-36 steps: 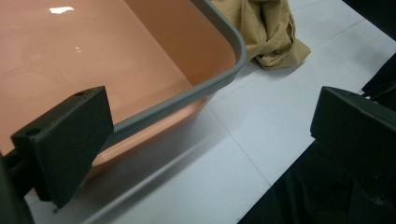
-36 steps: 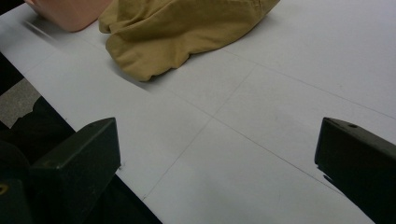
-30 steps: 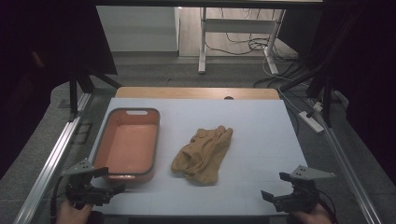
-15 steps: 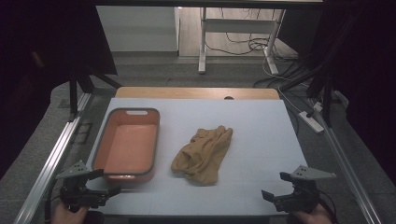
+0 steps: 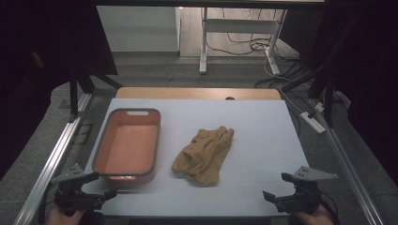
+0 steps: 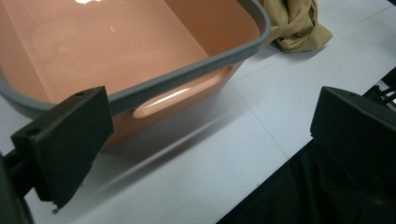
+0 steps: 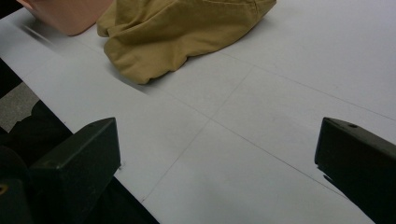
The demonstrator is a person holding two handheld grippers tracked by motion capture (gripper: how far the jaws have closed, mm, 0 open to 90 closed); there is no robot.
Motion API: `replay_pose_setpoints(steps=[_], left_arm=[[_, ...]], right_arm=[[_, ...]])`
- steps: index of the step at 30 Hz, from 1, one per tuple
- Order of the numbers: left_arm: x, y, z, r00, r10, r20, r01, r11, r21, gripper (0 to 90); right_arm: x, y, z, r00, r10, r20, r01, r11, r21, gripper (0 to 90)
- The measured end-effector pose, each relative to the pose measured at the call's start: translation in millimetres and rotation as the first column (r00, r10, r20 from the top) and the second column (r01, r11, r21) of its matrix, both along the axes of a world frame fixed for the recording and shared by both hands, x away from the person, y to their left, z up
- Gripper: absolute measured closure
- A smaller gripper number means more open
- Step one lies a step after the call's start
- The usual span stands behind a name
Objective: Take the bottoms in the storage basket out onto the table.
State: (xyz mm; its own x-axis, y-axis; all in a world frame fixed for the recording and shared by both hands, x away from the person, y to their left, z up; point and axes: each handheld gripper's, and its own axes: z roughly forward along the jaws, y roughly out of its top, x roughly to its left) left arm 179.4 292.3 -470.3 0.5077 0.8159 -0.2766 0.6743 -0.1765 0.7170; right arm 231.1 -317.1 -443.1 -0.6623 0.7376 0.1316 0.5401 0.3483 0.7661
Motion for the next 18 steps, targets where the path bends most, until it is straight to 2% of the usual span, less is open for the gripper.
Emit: replay_pose_setpoints(steps=[7,13,18], left_arm=[[-1.8,1.7,-0.8,0.9999,-0.009,-0.011,0.010,0.9999,0.013,0.0],[-3.3,-1.0,-1.1,0.9991,-0.029,-0.030,0.031,0.9981,0.054,0.0],[-2.2,-1.9,-1.0,0.9988,-0.034,-0.035,0.036,0.9977,0.057,0.0]], right_arm=[[0.1,0.5,0.0,1.0000,0.000,0.002,0.000,1.000,-0.003,0.7],[0.2,1.1,0.0,1.0000,0.002,0.002,-0.002,1.000,-0.007,0.7],[0.6,1.8,-0.3,1.0000,0.007,-0.002,-0.007,1.000,-0.013,0.8]])
